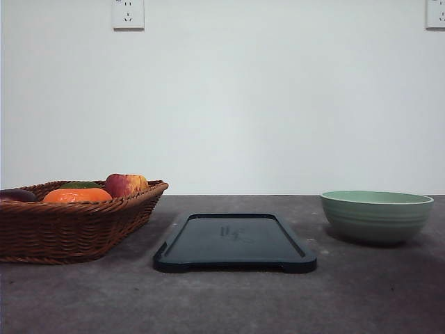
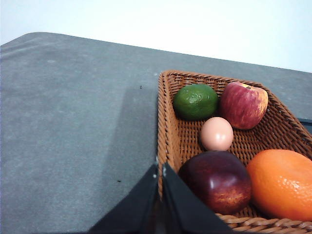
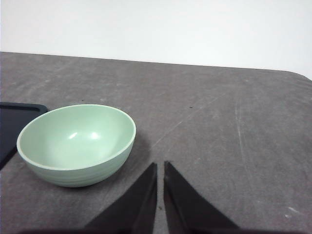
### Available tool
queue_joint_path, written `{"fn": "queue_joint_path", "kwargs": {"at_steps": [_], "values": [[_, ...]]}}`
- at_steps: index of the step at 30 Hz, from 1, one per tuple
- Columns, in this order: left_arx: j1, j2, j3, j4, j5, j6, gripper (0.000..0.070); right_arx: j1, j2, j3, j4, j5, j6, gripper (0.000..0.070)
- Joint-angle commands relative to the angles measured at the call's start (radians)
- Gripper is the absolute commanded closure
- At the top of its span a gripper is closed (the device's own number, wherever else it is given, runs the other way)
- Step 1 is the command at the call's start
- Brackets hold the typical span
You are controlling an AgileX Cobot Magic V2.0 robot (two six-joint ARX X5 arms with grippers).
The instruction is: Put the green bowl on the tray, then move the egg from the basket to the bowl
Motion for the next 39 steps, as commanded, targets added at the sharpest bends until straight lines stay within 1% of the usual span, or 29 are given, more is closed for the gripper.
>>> {"fn": "queue_joint_path", "kwargs": {"at_steps": [1,6,8,9,12,13,16,17,18,19,21,24,26,28,31,33,36,39], "values": [[0.001,-0.001,-0.019,0.003,-0.002,-0.002,0.0700,0.000,0.001,-0.005,0.013,0.001,0.010,0.0684],[0.001,-0.001,-0.019,0.003,-0.001,-0.008,0.0700,0.000,0.001,-0.005,0.027,-0.001,0.011,0.0684],[0.001,-0.001,-0.019,0.003,-0.001,-0.057,0.0700,0.001,0.001,-0.005,0.027,0.000,0.021,0.0684],[0.001,-0.001,-0.019,0.003,-0.001,-0.089,0.0700,0.001,0.001,-0.005,0.027,0.001,0.043,0.0685],[0.001,-0.001,-0.019,0.004,-0.001,-0.215,0.0700,0.000,0.001,-0.005,0.027,0.002,0.166,0.0692],[0.001,-0.001,-0.019,0.004,-0.001,-0.274,0.0700,0.001,0.001,-0.005,0.027,0.002,0.214,0.0692],[0.001,-0.001,-0.019,0.011,-0.001,-0.456,0.0700,0.001,0.001,-0.004,0.035,0.002,0.329,0.0692],[0.001,-0.001,-0.019,0.023,-0.001,-0.499,0.0700,0.001,0.001,-0.003,0.042,0.002,0.362,0.0692],[0.002,-0.001,-0.019,0.044,-0.002,-0.525,0.0700,0.001,0.001,-0.003,0.052,0.002,0.393,0.0693],[0.002,-0.001,-0.018,0.071,-0.002,-0.530,0.0700,0.001,0.001,-0.003,0.065,0.002,0.421,0.0693],[0.002,-0.001,-0.016,0.126,-0.007,-0.521,0.0700,0.001,0.001,-0.003,0.090,0.002,0.449,0.0694],[0.002,0.001,-0.012,0.172,-0.011,-0.503,0.0700,0.001,0.002,-0.003,0.135,0.001,0.447,0.0694],[0.002,0.001,-0.004,0.175,-0.011,-0.486,0.0700,0.001,0.002,-0.002,0.167,0.001,0.443,0.0694],[0.002,0.001,0.006,0.176,-0.015,-0.451,0.0700,0.001,0.002,0.000,0.207,0.002,0.435,0.0694],[0.002,0.001,0.025,0.184,-0.025,-0.334,0.0700,0.001,0.002,0.018,0.219,0.002,0.393,0.0694],[0.002,0.001,0.041,0.184,-0.030,-0.277,0.0700,0.001,0.002,0.036,0.220,0.002,0.354,0.0694],[0.002,0.002,0.063,0.202,-0.044,-0.249,0.0700,0.001,0.002,0.066,0.219,0.002,0.300,0.0694],[0.002,0.016,0.093,0.231,-0.046,-0.234,0.0700,0.001,0.014,0.097,0.218,0.001,0.269,0.0694]]}}
